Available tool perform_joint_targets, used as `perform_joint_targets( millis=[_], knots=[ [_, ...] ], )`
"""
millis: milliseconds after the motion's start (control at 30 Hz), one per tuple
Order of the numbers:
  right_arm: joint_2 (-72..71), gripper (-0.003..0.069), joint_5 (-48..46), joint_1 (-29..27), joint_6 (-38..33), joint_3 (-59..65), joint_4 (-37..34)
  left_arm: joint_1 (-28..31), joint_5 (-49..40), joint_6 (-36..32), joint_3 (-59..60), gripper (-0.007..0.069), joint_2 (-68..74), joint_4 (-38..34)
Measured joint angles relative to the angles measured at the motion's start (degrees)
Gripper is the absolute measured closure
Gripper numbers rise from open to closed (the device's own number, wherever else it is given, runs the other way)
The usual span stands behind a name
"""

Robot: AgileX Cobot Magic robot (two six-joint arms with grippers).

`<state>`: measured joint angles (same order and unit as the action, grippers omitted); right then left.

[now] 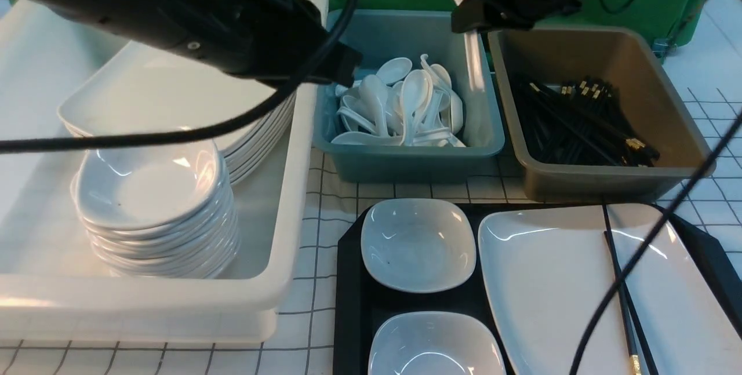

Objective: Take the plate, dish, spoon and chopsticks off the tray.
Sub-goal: Use the right arm to put the soup spoon into the small storage box in the middle, then use the right arm to grab a pair of chopsticks from the plate

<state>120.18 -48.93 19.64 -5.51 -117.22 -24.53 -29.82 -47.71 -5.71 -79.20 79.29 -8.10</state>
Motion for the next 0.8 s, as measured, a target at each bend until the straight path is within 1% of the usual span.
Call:
perform_joint_targets(
  millis=[67,100,167,233,267,300,333,367,400,433,467,533,567,600,633,667,700,767,800],
  knots=[
    [2.2,0.0512,-0.5,0.1,0.3,-2.1,0.0,0.0,-0.8,-0.1,0.0,0.0627,0.0,-0.5],
    [4.8,0.0463,-1.5,0.1,0.9,-4.4,0.1,0.0,-1.6,-0.1,0.0,0.0627,-0.3,-0.8],
    [6.2,0.0395,-2.4,0.1,1.1,-5.5,0.1,0.0,-2.0,-0.1,0.0,0.0627,-0.9,-0.8],
    [6.6,0.0307,-4.1,0.1,1.0,-6.1,0.1,0.0,-2.0,-0.1,0.0,0.0627,-1.6,-0.9],
    [6.5,0.0263,-5.8,0.1,0.8,-6.4,0.4,0.0,-2.0,-0.1,0.0,0.0627,-2.1,-1.2],
    [6.1,0.0235,-8.1,0.1,0.1,-6.8,1.3,0.0,-1.9,-0.4,0.0,0.0627,-2.4,-1.7],
    [6.0,0.0232,-8.0,0.1,-0.2,-6.8,1.3,0.0,-1.9,-0.5,0.0,0.0627,-2.4,-1.9],
    [5.4,0.0227,-11.1,0.0,-1.6,-7.3,2.9,0.0,-1.9,-1.9,0.0,0.0627,-2.8,-3.3],
    [4.4,0.0252,-15.9,-0.1,-3.3,-8.1,6.4,0.0,-1.9,-4.4,0.0,0.0627,-2.9,-5.8],
    [4.2,0.0259,-16.4,-0.1,-3.5,-8.1,6.9,0.0,-1.9,-4.4,0.0,0.0627,-2.9,-6.3],
    [2.8,0.0312,-18.4,-0.4,-3.5,-8.1,10.2,0.1,-2.0,-7.0,0.0,0.0627,-3.0,-9.8],
    [-0.9,0.0439,-19.7,-1.5,-2.3,-6.4,14.3,-0.1,-2.6,-10.3,0.0,0.0627,-3.0,-14.9],
    [-3.4,0.0522,-19.8,-2.3,-1.8,-4.6,15.4,-0.5,-3.1,-11.3,0.0,0.0627,-3.0,-16.7],
    [-6.9,0.0578,-19.9,-3.2,-1.4,-1.7,16.3,-1.3,-3.9,-12.2,0.0,0.0627,-3.0,-17.5],
    [-9.5,0.0612,-19.9,-3.7,-1.3,0.6,16.8,-2.2,-4.7,-12.3,0.0,0.0627,-3.0,-17.5],
    [-10.2,0.0612,-19.9,-3.8,-1.3,1.3,16.9,-2.2,-4.7,-12.3,0.0,0.0627,-3.0,-17.5],
    [-15.7,0.0633,-19.9,-4.6,-1.5,7.0,17.6,-4.0,-5.4,-12.1,0.2,0.0627,-3.0,-16.8],
    [-23.3,0.0621,-20.2,-5.3,-2.0,17.1,19.2,-8.4,-5.2,-11.1,1.6,0.0627,-3.0,-14.6],
    [-24.4,0.0615,-20.2,-5.3,-2.0,18.0,19.3,-8.8,-5.1,-11.0,2.0,0.0627,-3.1,-14.2]
  ],
)
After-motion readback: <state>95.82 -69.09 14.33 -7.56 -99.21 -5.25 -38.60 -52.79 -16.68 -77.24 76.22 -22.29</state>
